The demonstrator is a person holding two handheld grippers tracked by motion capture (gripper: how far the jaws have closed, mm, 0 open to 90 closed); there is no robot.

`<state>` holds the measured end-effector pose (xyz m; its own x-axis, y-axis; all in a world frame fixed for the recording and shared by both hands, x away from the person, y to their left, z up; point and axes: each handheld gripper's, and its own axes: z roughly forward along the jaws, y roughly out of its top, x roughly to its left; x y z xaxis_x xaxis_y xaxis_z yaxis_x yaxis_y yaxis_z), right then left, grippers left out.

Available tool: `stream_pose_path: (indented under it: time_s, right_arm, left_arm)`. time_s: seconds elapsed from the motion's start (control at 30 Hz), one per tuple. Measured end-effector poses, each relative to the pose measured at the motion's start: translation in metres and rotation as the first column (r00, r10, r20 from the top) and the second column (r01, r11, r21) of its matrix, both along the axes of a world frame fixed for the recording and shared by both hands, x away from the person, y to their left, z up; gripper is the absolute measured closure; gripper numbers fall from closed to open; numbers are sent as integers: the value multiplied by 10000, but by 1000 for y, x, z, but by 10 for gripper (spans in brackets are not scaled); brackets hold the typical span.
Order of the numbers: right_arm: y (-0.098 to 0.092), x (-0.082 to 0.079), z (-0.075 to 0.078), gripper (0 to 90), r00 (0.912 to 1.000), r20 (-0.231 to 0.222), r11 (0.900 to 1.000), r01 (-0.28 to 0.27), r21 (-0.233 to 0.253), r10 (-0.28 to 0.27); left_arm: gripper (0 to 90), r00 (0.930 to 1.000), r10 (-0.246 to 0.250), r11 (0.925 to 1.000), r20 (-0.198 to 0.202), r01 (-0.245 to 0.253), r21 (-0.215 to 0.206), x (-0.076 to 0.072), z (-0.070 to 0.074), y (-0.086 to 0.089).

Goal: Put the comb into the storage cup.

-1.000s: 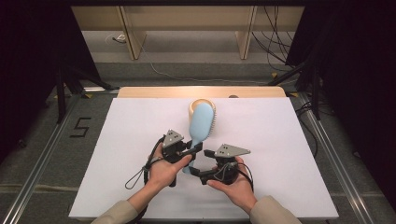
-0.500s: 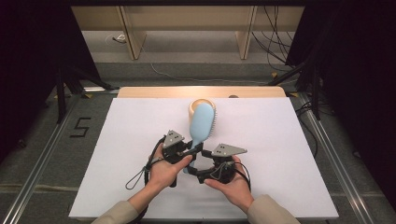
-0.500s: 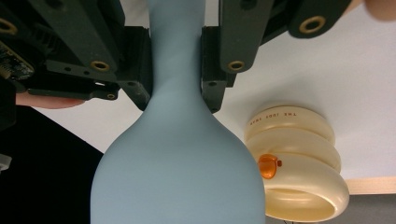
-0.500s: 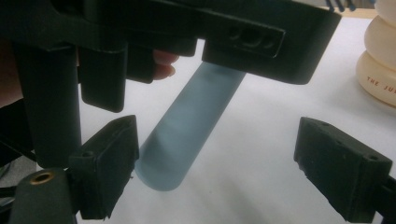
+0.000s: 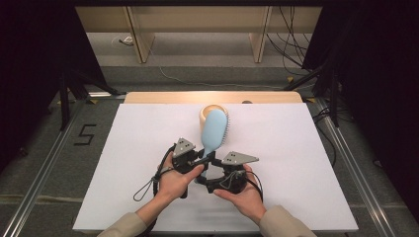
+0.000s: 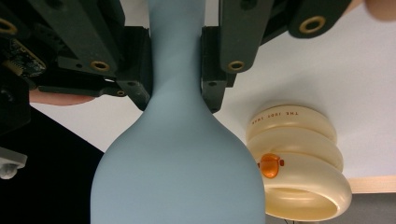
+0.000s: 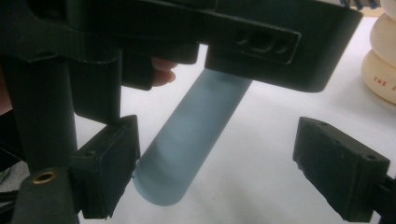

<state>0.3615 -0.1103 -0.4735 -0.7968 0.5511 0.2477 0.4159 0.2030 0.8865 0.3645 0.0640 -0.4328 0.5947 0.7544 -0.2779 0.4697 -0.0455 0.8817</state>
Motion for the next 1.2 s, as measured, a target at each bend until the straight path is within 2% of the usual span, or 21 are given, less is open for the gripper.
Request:
stream_pose_path:
  time_s: [0.3, 0.63, 1.07, 1.2]
  right_arm:
    - [4, 1, -2, 183, 10000, -35, 10000, -19, -14, 19]
    - [6, 2, -3, 274, 9999, -50, 9999, -145, 59, 145]
    - [10, 0, 0, 515, 9980, -188, 9982, -604, 62, 605]
    - [10, -1, 0, 530, 9978, -244, 9980, -625, -60, 624]
  left_arm:
    - [691, 10000, -32, 10000, -6, 32, -60, 0, 0, 0]
    - [692, 10000, -43, 10000, -1, 43, -45, 0, -1, -1]
    - [691, 10000, -45, 10000, 7, 45, -23, 0, -1, -1]
    - [691, 10000, -53, 10000, 4, 53, 14, 0, -2, -1]
